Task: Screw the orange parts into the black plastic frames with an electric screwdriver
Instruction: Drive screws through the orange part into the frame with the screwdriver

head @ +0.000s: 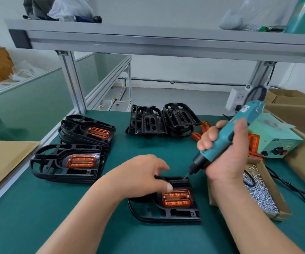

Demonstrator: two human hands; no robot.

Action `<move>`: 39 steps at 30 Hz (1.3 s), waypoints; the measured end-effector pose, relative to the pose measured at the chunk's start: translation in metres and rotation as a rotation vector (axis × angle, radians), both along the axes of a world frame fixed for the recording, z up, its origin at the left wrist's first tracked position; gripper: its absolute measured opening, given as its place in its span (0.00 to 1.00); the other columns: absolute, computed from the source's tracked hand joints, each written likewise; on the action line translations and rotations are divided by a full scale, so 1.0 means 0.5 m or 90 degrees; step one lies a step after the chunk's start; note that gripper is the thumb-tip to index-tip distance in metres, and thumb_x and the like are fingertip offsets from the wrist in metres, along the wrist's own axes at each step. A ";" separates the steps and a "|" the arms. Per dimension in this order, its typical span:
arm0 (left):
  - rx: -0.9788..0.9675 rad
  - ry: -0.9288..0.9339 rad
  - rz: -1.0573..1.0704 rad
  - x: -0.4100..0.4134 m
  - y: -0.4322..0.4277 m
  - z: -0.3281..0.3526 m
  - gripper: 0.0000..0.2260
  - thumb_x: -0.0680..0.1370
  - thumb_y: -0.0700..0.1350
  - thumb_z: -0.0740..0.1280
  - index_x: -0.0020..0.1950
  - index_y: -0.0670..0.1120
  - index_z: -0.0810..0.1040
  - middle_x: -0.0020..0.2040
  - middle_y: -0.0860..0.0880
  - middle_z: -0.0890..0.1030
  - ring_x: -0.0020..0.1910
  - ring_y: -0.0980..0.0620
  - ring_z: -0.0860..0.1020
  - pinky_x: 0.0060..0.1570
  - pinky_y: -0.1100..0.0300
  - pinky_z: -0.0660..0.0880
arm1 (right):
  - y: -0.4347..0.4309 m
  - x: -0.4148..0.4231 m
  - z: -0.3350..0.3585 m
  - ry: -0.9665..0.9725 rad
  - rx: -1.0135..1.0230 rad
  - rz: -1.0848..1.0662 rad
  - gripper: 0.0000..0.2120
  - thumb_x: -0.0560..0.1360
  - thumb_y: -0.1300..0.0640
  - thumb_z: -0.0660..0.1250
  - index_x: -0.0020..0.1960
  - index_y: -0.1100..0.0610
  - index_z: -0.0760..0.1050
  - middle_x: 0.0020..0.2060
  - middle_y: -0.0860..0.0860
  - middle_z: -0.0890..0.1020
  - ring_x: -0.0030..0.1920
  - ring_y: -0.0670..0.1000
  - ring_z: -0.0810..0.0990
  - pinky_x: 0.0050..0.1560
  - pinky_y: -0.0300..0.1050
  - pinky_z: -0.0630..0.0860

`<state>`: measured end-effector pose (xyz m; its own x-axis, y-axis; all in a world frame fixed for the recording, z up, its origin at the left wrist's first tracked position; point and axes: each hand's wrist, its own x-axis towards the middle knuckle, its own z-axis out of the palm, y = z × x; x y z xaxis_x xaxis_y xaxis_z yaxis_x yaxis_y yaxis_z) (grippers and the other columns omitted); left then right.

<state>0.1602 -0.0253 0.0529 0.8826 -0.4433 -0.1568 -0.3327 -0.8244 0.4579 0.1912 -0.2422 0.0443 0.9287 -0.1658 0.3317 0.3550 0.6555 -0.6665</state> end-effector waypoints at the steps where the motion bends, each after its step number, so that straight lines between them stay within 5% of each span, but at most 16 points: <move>1: 0.009 -0.001 -0.019 -0.008 -0.006 0.003 0.34 0.72 0.67 0.73 0.76 0.57 0.72 0.61 0.59 0.76 0.65 0.57 0.72 0.66 0.55 0.72 | -0.010 0.002 0.000 0.016 0.019 -0.024 0.21 0.80 0.35 0.67 0.48 0.53 0.74 0.33 0.50 0.73 0.29 0.48 0.70 0.32 0.42 0.69; 6: 0.135 -0.026 -0.119 -0.047 -0.043 -0.004 0.47 0.63 0.75 0.74 0.75 0.53 0.66 0.63 0.56 0.65 0.64 0.52 0.61 0.66 0.52 0.66 | -0.028 -0.009 0.010 0.079 0.072 -0.092 0.22 0.83 0.35 0.62 0.40 0.48 0.80 0.34 0.46 0.76 0.33 0.46 0.75 0.37 0.41 0.73; 12: 0.174 -0.062 -0.105 -0.055 -0.048 -0.005 0.33 0.67 0.67 0.75 0.64 0.52 0.70 0.57 0.54 0.66 0.58 0.49 0.65 0.60 0.53 0.68 | -0.005 -0.039 0.044 0.116 0.097 -0.111 0.28 0.85 0.37 0.59 0.32 0.47 0.82 0.31 0.42 0.78 0.31 0.42 0.77 0.35 0.36 0.76; 20: 0.142 -0.134 0.016 -0.021 0.088 0.052 0.46 0.64 0.65 0.71 0.80 0.59 0.58 0.68 0.62 0.62 0.72 0.58 0.60 0.80 0.50 0.50 | -0.003 -0.041 0.065 0.167 0.112 -0.099 0.21 0.87 0.38 0.55 0.42 0.51 0.68 0.29 0.44 0.73 0.30 0.43 0.72 0.36 0.38 0.70; 27: 0.174 -0.121 0.157 -0.026 0.276 0.069 0.52 0.59 0.67 0.70 0.82 0.64 0.54 0.68 0.71 0.57 0.66 0.66 0.56 0.75 0.57 0.49 | 0.002 -0.035 0.060 0.181 0.091 -0.124 0.21 0.86 0.37 0.58 0.43 0.51 0.72 0.30 0.45 0.75 0.33 0.45 0.73 0.41 0.42 0.70; 31: 0.206 -0.085 0.194 -0.023 0.333 0.062 0.51 0.59 0.63 0.72 0.81 0.64 0.55 0.69 0.70 0.56 0.72 0.65 0.55 0.73 0.57 0.47 | 0.006 -0.034 0.061 0.184 0.090 -0.154 0.26 0.86 0.38 0.59 0.34 0.47 0.81 0.30 0.43 0.78 0.33 0.45 0.75 0.43 0.45 0.71; 39: 0.216 -0.016 0.214 -0.012 0.363 0.049 0.44 0.63 0.53 0.74 0.76 0.72 0.61 0.74 0.73 0.52 0.79 0.64 0.49 0.77 0.51 0.40 | 0.005 -0.036 0.069 0.203 0.094 -0.149 0.20 0.86 0.38 0.58 0.43 0.51 0.71 0.32 0.46 0.74 0.35 0.47 0.72 0.42 0.44 0.69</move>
